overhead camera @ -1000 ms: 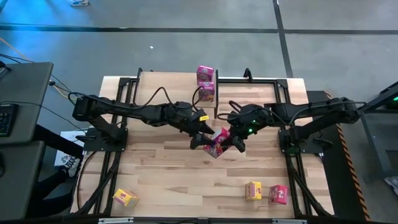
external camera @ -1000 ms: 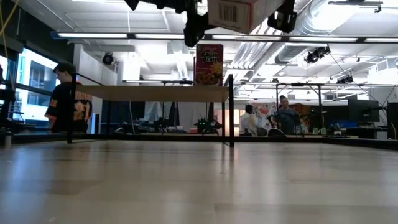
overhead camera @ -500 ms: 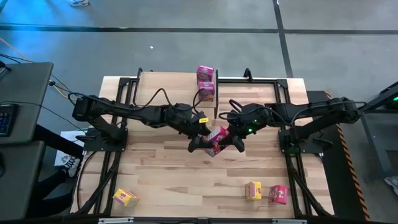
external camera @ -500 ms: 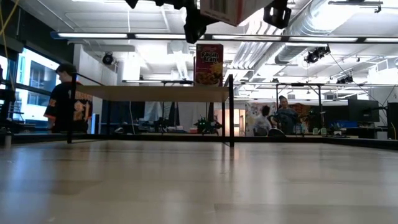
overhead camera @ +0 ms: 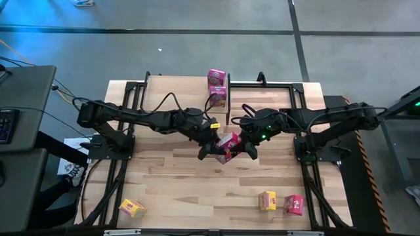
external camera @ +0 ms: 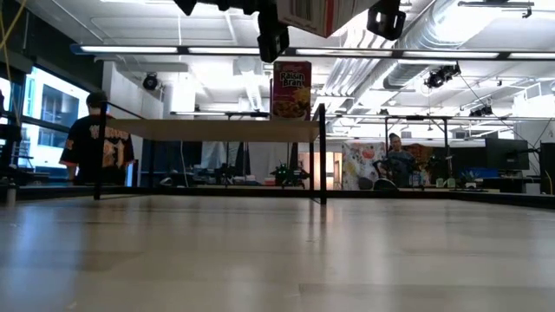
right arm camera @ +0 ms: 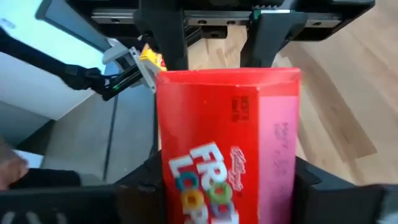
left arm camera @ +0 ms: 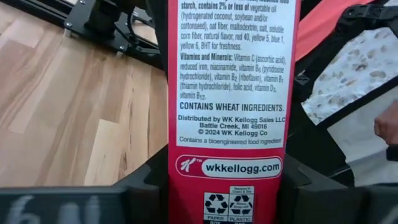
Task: Stack cereal on shelf
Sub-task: Put the top red cereal box on the shelf
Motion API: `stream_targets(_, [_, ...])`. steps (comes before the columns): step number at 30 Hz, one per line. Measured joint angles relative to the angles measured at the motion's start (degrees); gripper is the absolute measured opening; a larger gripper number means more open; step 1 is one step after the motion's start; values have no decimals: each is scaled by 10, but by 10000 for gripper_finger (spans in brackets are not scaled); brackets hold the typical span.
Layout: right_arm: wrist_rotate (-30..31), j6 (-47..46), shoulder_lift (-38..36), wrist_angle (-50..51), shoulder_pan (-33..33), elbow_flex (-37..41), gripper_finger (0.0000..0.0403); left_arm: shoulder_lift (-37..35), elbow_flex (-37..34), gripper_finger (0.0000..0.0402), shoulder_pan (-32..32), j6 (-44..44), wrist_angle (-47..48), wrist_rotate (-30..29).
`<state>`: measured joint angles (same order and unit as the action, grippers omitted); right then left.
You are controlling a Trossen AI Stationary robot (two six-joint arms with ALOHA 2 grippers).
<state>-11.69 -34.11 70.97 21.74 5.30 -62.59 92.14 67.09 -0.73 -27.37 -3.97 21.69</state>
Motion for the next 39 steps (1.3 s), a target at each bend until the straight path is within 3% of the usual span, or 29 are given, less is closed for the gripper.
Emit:
stream_targets(5, [-40, -2, -29, 7, -9, 0, 229, -25, 0, 157, 13, 23, 69, 10])
stream_targets(9, [-43, -5, -70, 54, -17, 0, 253, -84, -1, 155, 39, 54, 174, -3])
stream_targets(14, [26, -9, -106, 115, -18, 0, 256, -206, -7, 144, 78, 121, 219, -136])
stream_targets(18, [65, -9, -124, 133, -17, 0, 256, -298, -57, 150, 120, 167, 159, -214])
stream_targets(23, [91, -6, -129, 137, -18, 0, 256, -369, -181, 153, 207, 143, -17, -189])
stream_targets(27, [120, -16, -128, 137, -18, 0, 257, -345, -276, 152, 265, 94, -183, -170])
stream_targets(30, [143, -20, -128, 137, -18, 0, 257, -288, -301, 152, 278, 98, -241, -187])
stream_targets(39, [180, -50, -128, 137, -18, 0, 257, -155, -292, 152, 279, 153, -318, -358])
